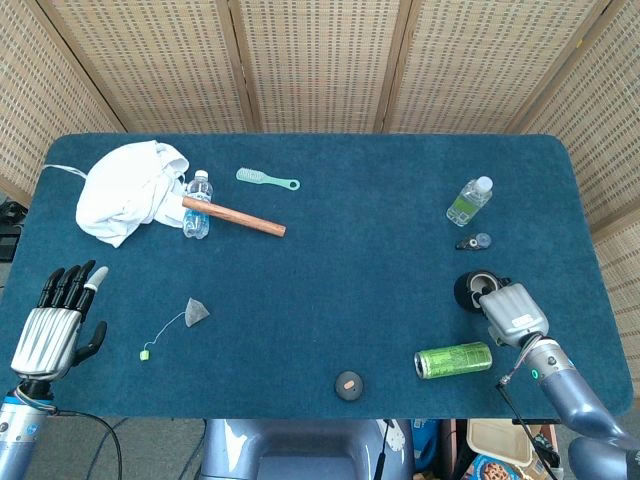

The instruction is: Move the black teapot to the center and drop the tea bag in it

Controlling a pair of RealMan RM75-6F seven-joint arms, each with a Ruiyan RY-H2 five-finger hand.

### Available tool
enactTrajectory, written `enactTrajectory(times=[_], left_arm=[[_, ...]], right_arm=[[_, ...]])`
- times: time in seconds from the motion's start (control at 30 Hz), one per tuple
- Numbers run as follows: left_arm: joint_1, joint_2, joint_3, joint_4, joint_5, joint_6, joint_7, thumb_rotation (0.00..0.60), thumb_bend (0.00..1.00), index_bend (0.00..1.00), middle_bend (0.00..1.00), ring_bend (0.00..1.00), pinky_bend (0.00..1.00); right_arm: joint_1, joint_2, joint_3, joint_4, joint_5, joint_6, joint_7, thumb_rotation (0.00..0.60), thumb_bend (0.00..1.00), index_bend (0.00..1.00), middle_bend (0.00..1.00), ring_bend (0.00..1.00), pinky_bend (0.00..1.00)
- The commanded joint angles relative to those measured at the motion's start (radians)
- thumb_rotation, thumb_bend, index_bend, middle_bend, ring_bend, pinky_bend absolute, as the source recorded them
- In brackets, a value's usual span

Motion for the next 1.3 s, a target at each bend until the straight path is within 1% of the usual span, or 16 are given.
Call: enactTrajectory(times=[0.03, 0.37, 0.77, 0.97, 1.3], left_arm=[[0.0, 0.0, 0.0, 0.0, 0.0, 0.001, 0.0, 0.6, 0.47, 0.0, 0.0, 0.0, 0.0], [-0.002, -0.001, 0.003, -0.002, 0.002, -0.004, -0.002, 0.6, 0.47, 0.0, 0.0, 0.0, 0.0], [0.007, 0.0, 0.003, -0.003, 0.001, 0.01, 0.007, 0.6, 0.47, 0.0, 0.0, 0.0, 0.0], [0.007, 0.002, 0.005, -0.006, 0.003, 0.01, 0.007, 0.6, 0.47, 0.0, 0.0, 0.0, 0.0], [0.004, -0.001, 0.012, -0.01, 0.015, 0.003, 0.017, 0.6, 0.47, 0.0, 0.0, 0.0, 0.0]], right_arm=[[-0.004, -0.001, -0.006, 0.011, 0.007, -0.001, -0.005, 0.6, 0.55, 0.37, 0.38, 0.7, 0.83], [-0.019, -0.019, -0.01, 0.057, 0.023, -0.002, 0.004, 0.6, 0.55, 0.37, 0.38, 0.7, 0.83], [-0.016, -0.064, -0.021, 0.124, 0.051, -0.039, -0.007, 0.6, 0.55, 0.37, 0.39, 0.7, 0.83], [-0.016, -0.073, -0.024, 0.14, 0.059, -0.048, -0.006, 0.6, 0.55, 0.37, 0.39, 0.7, 0.83], [-0.012, -0.082, -0.025, 0.158, 0.066, -0.059, -0.002, 0.6, 0.55, 0.47, 0.47, 0.7, 0.83]])
